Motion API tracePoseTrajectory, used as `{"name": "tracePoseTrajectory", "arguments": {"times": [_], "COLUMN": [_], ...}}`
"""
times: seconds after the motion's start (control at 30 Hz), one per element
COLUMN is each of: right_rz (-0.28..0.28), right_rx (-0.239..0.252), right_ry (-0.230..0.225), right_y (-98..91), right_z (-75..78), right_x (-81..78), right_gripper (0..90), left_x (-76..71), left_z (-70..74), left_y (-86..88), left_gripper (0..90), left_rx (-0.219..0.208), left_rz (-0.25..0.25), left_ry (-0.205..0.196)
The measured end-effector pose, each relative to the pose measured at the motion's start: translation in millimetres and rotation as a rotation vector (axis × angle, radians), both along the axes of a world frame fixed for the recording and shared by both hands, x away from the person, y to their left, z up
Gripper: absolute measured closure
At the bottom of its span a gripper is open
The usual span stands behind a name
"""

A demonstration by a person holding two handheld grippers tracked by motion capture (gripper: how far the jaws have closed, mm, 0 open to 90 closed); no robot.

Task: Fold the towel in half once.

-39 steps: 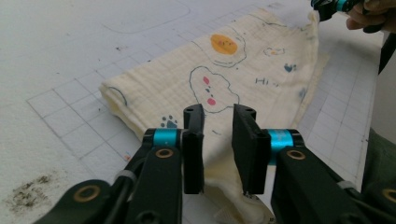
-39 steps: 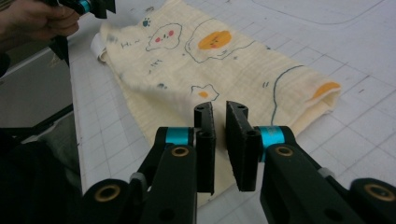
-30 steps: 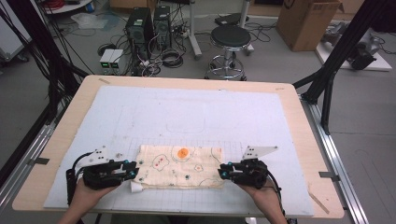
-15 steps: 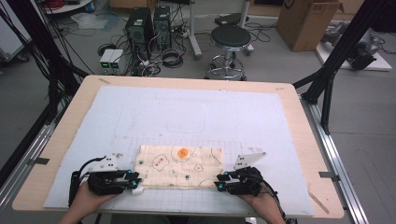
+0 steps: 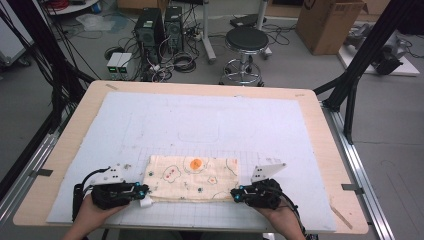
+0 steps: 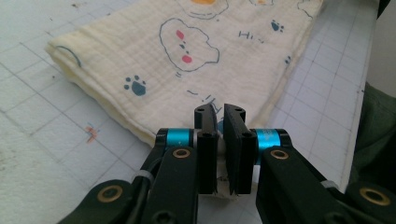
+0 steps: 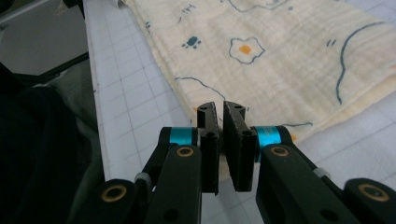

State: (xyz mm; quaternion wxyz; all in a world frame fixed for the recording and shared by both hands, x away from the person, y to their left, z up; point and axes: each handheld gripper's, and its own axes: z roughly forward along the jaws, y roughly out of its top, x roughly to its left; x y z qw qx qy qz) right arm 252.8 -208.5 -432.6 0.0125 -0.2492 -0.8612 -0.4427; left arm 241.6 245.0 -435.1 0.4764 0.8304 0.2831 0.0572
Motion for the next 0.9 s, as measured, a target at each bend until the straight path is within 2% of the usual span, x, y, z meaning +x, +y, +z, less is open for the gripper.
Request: {"name": "tracePoseTrajectory", "arguments": {"times": [0.07, 0.17, 0.27, 0.3, 0.37, 0.43, 0.5, 0.53, 0.6, 0.63, 0.73, 0.77, 0.83, 0.9], "right_rz": [0.000, 0.007, 0.013, 0.018, 0.022, 0.015, 0.007, -0.010, -0.022, -0.034, -0.046, -0.056, -0.059, -0.069], "right_rx": [0.012, 0.011, -0.008, -0.028, -0.024, -0.008, 0.030, 0.060, 0.070, 0.087, 0.093, 0.091, 0.089, 0.093], "right_ry": [-0.002, 0.001, 0.021, 0.041, 0.040, 0.043, 0.036, 0.020, 0.017, 0.004, -0.010, -0.024, -0.028, -0.043], "right_y": [-0.3, -0.4, 0.9, 2.5, 3.1, 2.9, 1.8, 0.8, 0.5, 0.9, 3.1, 7.2, 9.8, 15.5], "right_z": [2.4, 1.7, -3.2, -7.0, -8.0, -6.0, -1.8, 3.5, 6.1, 10.9, 14.9, 18.3, 20.1, 23.3], "right_x": [-1.3, -1.9, -3.1, -3.6, -3.2, -2.9, -2.2, -1.2, 0.1, 4.1, 8.8, 14.5, 17.1, 23.7], "right_gripper": [84.9, 84.9, 84.9, 84.0, 81.3, 73.3, 68.9, 64.7, 64.3, 64.3, 66.0, 70.1, 72.1, 76.9], "left_x": [-0.5, -3.6, -6.3, -6.8, -6.6, -5.5, -3.6, -2.6, 0.5, 2.2, 8.6, 11.1, 17.4, 24.0], "left_z": [1.4, 0.3, -2.7, -3.4, -2.9, -0.6, 3.1, 5.2, 9.7, 11.3, 14.7, 15.1, 16.0, 17.1], "left_y": [2.1, 3.3, 2.4, 1.9, 2.0, 2.8, 4.6, 4.9, 3.9, 2.1, -5.8, -9.4, -16.6, -23.9], "left_gripper": [83.5, 83.7, 83.6, 82.7, 80.9, 73.4, 66.1, 63.9, 62.9, 62.7, 64.1, 68.9, 70.5, 75.9], "left_rx": [-0.009, 0.000, 0.021, 0.023, 0.014, -0.010, -0.033, -0.045, -0.053, -0.056, -0.051, -0.049, -0.044, -0.039], "left_rz": [-0.001, -0.009, -0.024, -0.027, -0.031, -0.020, -0.012, -0.006, -0.001, 0.002, 0.000, 0.003, 0.015, 0.026], "left_ry": [0.002, 0.003, 0.014, 0.018, 0.023, 0.025, 0.016, 0.010, -0.001, -0.006, -0.022, -0.025, -0.024, -0.032]}}
